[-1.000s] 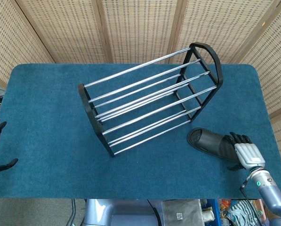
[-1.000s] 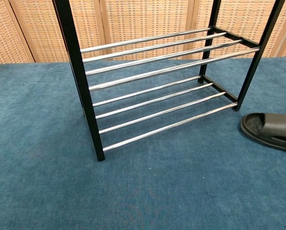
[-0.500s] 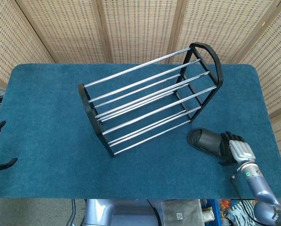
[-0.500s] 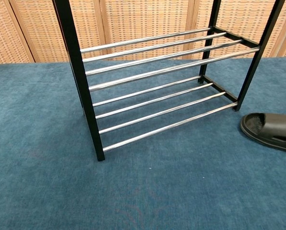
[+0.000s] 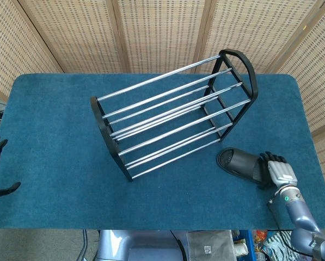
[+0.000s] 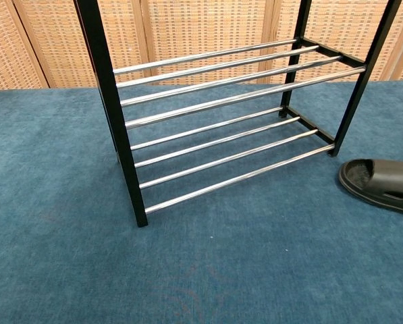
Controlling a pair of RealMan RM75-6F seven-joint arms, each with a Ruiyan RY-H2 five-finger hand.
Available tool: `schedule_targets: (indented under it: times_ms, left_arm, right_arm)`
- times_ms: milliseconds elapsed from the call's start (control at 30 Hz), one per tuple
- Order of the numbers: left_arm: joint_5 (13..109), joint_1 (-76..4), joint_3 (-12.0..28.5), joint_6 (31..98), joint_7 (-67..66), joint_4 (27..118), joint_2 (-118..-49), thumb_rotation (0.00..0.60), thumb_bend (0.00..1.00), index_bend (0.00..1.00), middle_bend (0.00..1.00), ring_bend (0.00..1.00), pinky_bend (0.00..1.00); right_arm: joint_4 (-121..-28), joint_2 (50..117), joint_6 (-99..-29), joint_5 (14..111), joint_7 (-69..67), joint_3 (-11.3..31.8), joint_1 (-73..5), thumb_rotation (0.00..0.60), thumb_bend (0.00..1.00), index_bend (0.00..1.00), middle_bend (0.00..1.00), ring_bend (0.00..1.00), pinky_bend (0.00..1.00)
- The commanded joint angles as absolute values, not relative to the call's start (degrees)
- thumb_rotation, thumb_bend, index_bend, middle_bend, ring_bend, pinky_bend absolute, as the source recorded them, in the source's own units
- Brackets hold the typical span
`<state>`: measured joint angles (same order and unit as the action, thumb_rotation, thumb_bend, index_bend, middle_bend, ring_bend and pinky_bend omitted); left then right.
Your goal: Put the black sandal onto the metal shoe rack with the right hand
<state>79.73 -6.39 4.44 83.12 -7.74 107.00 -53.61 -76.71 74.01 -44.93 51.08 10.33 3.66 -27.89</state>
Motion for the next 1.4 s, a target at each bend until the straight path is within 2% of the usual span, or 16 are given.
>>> schedule_targets:
  times_ms: [33, 233, 267, 333, 367, 433, 500, 600, 700, 833, 1133, 1267, 1400]
  left_arm:
    - [79.48, -6.49, 4.49, 82.99, -8.05, 107.02, -53.76, 0.600, 0.10, 0.00, 0.00, 0.00, 0.00]
    - [79.14, -6.75, 4.49, 82.65, -9.10, 107.18, -54.16, 0.600, 0.10, 0.00, 0.00, 0.00, 0.00]
    - [79.07, -6.80, 4.49, 82.58, -9.25, 107.21, -54.22, 0.600, 0.10, 0.00, 0.00, 0.00, 0.00]
    - [78.93, -6.86, 4.51, 82.50, -9.49, 107.26, -54.32, 0.600, 0.10, 0.00, 0.00, 0.00, 0.00]
    - [78.84, -6.88, 4.52, 82.46, -9.56, 107.27, -54.36, 0.600, 0.10, 0.00, 0.00, 0.00, 0.00]
    - [78.67, -6.95, 4.55, 82.37, -9.77, 107.30, -54.45, 0.600, 0.10, 0.00, 0.00, 0.00, 0.00]
    - [78.60, -7.00, 4.55, 82.32, -9.91, 107.32, -54.52, 0.600, 0.10, 0.00, 0.00, 0.00, 0.00]
    - [78.62, -7.03, 4.52, 82.28, -9.98, 107.35, -54.56, 0.600, 0.10, 0.00, 0.00, 0.00, 0.00]
    - [78.66, -6.98, 4.49, 82.36, -9.78, 107.38, -54.48, 0.600, 0.10, 0.00, 0.00, 0.00, 0.00]
    - [78.95, -6.85, 4.40, 82.52, -9.29, 107.40, -54.29, 0.600, 0.10, 0.00, 0.00, 0.00, 0.00]
    - [80.41, -6.40, 3.85, 83.12, -8.07, 107.51, -53.85, 0.600, 0.10, 0.00, 0.00, 0.00, 0.00]
    - [80.88, -6.14, 3.68, 83.43, -7.40, 107.44, -53.59, 0.600, 0.10, 0.00, 0.00, 0.00, 0.00]
    - [81.25, -6.07, 3.55, 83.44, -6.82, 107.33, -53.38, 0.600, 0.10, 0.00, 0.00, 0.00, 0.00]
  right_arm:
    - [-74.75, 74.50, -43.92, 50.51, 9.96, 3.80, -28.11, 0.600, 0.00, 0.00, 0.00, 0.00, 0.00]
    - [-71.16, 75.52, -42.07, 49.93, 9.20, 4.08, -28.51, 0.600, 0.00, 0.01, 0.03, 0.00, 0.00]
    - [-70.53, 75.74, -41.66, 49.86, 9.34, 3.94, -28.60, 0.600, 0.00, 0.03, 0.05, 0.00, 0.00]
    - [-69.90, 75.92, -40.69, 49.64, 9.06, 3.90, -28.72, 0.600, 0.00, 0.11, 0.14, 0.02, 0.00]
    - [-69.64, 75.95, -40.42, 49.60, 8.89, 3.93, -28.76, 0.600, 0.00, 0.17, 0.20, 0.05, 0.00]
    - [-69.14, 76.02, -40.24, 49.96, 8.70, 3.95, -28.79, 0.600, 0.00, 0.35, 0.37, 0.20, 0.03]
    - [-69.36, 75.70, -39.93, 50.55, 8.40, 3.82, -28.74, 0.600, 0.04, 0.44, 0.46, 0.31, 0.10]
    - [-71.12, 74.58, -40.17, 52.34, 6.77, 4.09, -28.36, 0.600, 0.17, 0.54, 0.56, 0.41, 0.23]
    - [-73.77, 73.01, -41.79, 55.73, 4.19, 4.40, -27.39, 0.600, 0.30, 0.61, 0.62, 0.47, 0.31]
    - [-77.87, 70.58, -45.66, 61.05, 1.05, 4.39, -25.54, 0.600, 0.39, 0.63, 0.65, 0.49, 0.35]
    - [-89.21, 65.85, -52.99, 65.85, -0.74, 4.62, -22.47, 0.600, 0.43, 0.63, 0.65, 0.50, 0.39]
    - [-94.56, 66.57, -57.09, 64.75, 5.03, 4.92, -22.01, 0.600, 0.44, 0.63, 0.66, 0.51, 0.43]
    - [-99.47, 70.37, -60.72, 59.74, 14.10, 6.35, -23.23, 0.600, 0.47, 0.63, 0.66, 0.52, 0.47]
